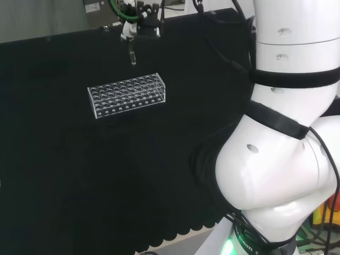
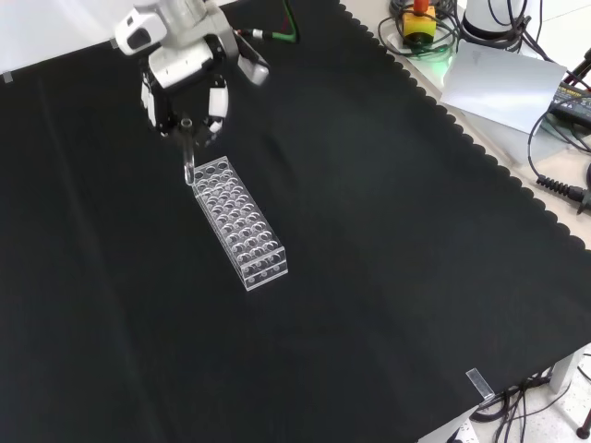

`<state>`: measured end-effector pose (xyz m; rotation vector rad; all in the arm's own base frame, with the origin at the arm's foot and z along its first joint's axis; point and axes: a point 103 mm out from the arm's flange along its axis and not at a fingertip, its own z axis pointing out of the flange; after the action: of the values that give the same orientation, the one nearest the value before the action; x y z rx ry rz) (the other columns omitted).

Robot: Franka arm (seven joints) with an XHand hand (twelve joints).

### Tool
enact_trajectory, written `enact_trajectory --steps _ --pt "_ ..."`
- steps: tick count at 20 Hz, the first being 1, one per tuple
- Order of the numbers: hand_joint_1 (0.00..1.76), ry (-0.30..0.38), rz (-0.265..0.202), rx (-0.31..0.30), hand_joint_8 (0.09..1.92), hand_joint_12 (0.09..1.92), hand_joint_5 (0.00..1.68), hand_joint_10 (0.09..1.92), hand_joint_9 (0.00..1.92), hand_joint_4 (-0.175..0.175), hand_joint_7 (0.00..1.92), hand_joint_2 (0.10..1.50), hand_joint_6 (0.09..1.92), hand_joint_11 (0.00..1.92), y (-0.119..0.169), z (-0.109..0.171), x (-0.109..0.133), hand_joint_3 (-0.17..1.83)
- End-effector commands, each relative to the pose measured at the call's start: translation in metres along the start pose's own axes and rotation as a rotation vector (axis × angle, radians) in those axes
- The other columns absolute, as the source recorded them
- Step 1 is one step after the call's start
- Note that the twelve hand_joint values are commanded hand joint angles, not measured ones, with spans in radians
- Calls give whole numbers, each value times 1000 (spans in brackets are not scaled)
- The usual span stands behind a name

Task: Shake the test tube.

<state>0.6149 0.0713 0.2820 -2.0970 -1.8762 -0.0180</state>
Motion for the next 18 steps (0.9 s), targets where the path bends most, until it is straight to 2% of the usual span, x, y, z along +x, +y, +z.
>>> enact_trajectory --steps 1,4,7,16,18 --pt "1431 13 6 -35 853 1161 1245 596 1283 -175 1318 573 724 930 -9 -34 -3 781" --pt "1431 13 0 -36 853 1162 1245 596 1284 -175 1319 571 724 930 -13 -37 1 783" --pt "1431 15 -22 -31 852 1162 1246 596 1284 -175 1319 571 724 930 -19 -36 16 784" --pt "1431 50 -153 -10 851 1164 1247 596 1285 -175 1320 569 724 933 -37 -24 94 786" --pt "1431 60 -167 -8 851 1164 1247 596 1285 -175 1320 569 724 934 -42 -24 106 787"
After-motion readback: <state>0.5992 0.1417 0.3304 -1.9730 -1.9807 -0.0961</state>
